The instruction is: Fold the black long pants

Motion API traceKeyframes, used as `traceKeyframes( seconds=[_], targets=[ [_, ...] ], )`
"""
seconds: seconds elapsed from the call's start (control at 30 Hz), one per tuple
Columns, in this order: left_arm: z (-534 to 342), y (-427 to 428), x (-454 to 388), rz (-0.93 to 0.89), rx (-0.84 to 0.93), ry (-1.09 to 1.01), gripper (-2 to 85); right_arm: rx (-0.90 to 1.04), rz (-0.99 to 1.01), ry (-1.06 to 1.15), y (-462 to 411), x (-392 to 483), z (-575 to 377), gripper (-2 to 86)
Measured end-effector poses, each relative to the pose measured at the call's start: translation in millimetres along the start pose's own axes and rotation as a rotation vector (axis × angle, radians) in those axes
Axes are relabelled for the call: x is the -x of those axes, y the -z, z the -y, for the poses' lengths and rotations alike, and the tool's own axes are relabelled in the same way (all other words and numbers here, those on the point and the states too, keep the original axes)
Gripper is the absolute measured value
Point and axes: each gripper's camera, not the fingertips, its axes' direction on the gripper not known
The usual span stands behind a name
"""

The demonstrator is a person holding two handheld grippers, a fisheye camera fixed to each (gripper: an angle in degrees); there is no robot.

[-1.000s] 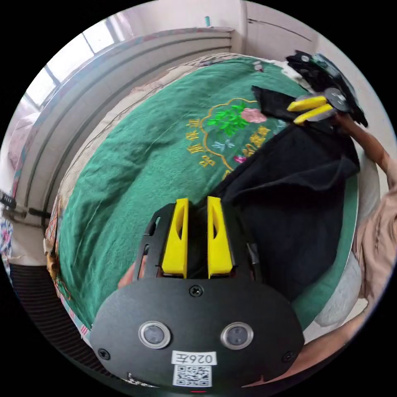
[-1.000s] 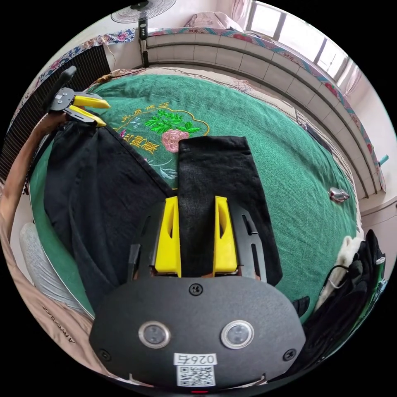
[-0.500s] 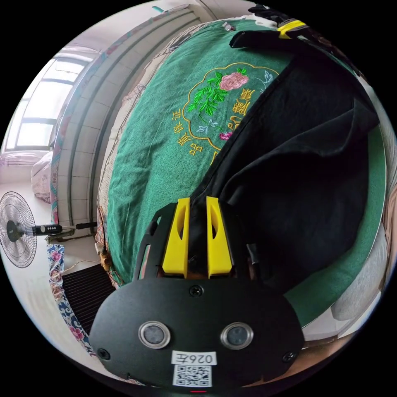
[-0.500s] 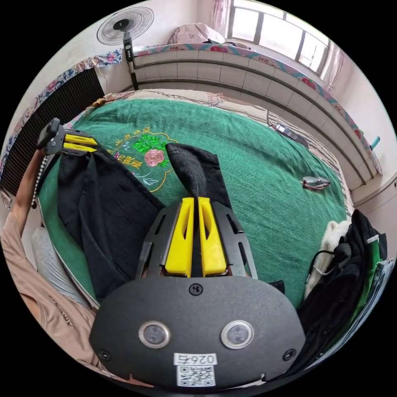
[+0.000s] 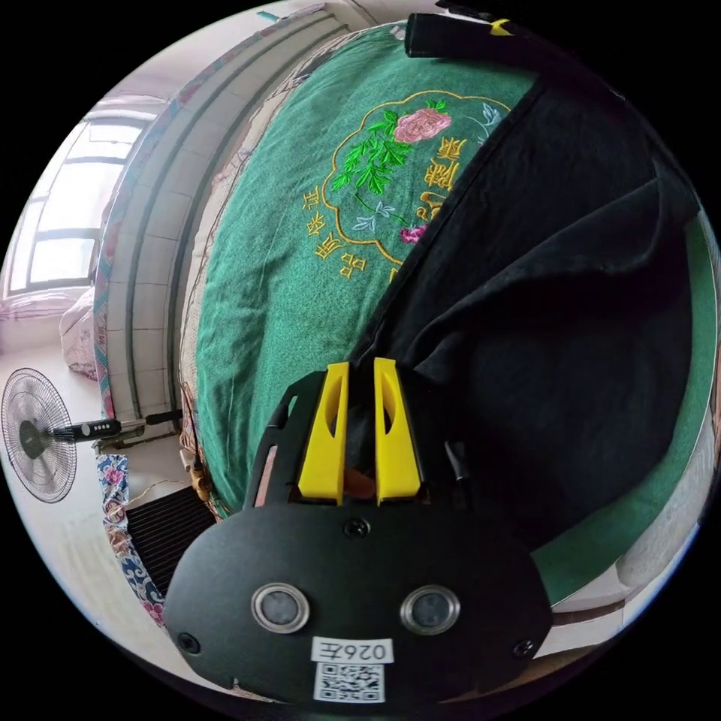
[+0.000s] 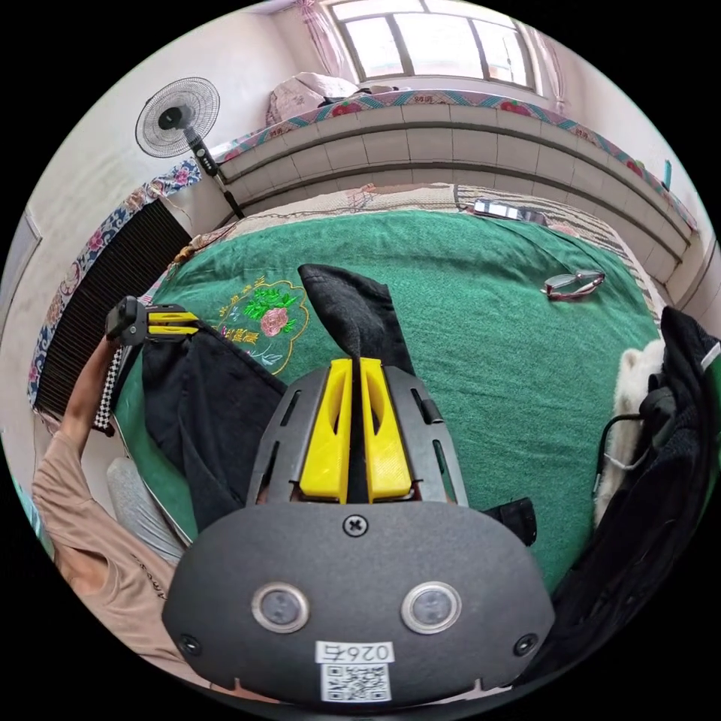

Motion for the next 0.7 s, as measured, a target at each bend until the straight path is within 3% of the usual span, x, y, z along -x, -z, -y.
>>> traceKeyframes(
  seconds=[0.1,0.23,0.37,0.53,0.7],
  targets=[
    [3.0,1.5,-24.8,0.121,0.036,-0.04,4.9,-0.02,-0.028,-0.013,11.4,-3.9,-2.0,-1.3],
    [-16.6,0.9,-22.4,0.14,-0.042,0.121,3.7,-0.159,-0.117,-0.049,47.1,-6.3,-8.9,-1.4],
    [-34.4,-23.2,-10.7,0.368,0.114,0.264,3.3,-0.346,-0.183,-0.115,92.1,-15.9,-23.0,-1.4],
    [-62.6,-33.8,12.8,0.145,0.082,0.383,4.7,-0.35,-0.274,-0.199,103.3,-49.8,-31.3,-1.3],
    [-104.0,-24.1,26.6,-0.029,-0.059,0.548,4.7,-0.036,-0.315,-0.321,51.1,-103.0,-20.1,0.6]
  ],
)
